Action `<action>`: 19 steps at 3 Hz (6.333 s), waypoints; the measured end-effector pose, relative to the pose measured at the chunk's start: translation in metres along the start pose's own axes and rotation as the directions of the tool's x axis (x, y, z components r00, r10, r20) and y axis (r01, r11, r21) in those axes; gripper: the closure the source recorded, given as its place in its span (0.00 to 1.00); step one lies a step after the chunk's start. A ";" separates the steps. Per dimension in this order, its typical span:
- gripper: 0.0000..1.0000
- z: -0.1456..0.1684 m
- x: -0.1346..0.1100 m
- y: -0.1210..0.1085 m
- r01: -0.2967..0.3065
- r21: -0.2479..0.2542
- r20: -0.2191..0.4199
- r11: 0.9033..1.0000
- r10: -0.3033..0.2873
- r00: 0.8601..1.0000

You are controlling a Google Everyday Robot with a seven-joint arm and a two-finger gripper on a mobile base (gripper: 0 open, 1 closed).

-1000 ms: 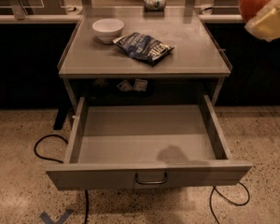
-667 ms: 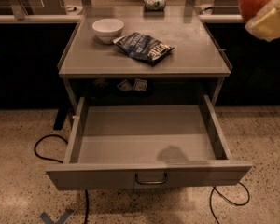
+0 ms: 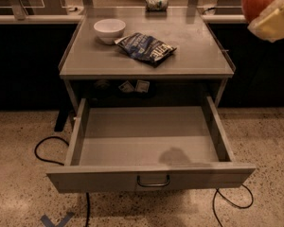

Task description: Place apple into top drawer

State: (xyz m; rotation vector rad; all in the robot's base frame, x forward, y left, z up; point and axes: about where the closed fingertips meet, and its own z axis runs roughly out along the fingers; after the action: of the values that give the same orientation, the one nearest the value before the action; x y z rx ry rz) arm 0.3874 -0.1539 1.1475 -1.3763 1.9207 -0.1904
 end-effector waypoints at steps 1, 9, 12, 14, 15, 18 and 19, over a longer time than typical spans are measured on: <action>1.00 0.000 0.000 0.000 0.000 0.000 0.000 1.000 0.000 1.000; 1.00 0.153 0.083 -0.054 -0.016 0.024 -0.153 1.000 0.020 0.988; 1.00 0.284 0.141 0.069 -0.185 -0.138 -0.159 0.973 0.163 0.974; 1.00 0.297 0.164 0.099 -0.194 -0.175 -0.199 0.965 0.158 0.967; 1.00 0.337 0.165 0.113 -0.199 -0.215 -0.171 0.956 0.164 0.971; 1.00 0.511 0.147 0.138 -0.218 -0.261 -0.113 0.940 0.194 0.974; 1.00 0.516 0.147 0.141 -0.218 -0.265 -0.114 0.939 0.193 0.974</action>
Offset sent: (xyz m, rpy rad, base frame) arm -0.0281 0.0117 -0.0191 -0.0809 -0.0041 0.0193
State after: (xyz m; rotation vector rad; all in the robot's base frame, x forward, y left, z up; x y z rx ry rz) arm 0.5935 -0.0724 0.6393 -1.3476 2.2134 0.1279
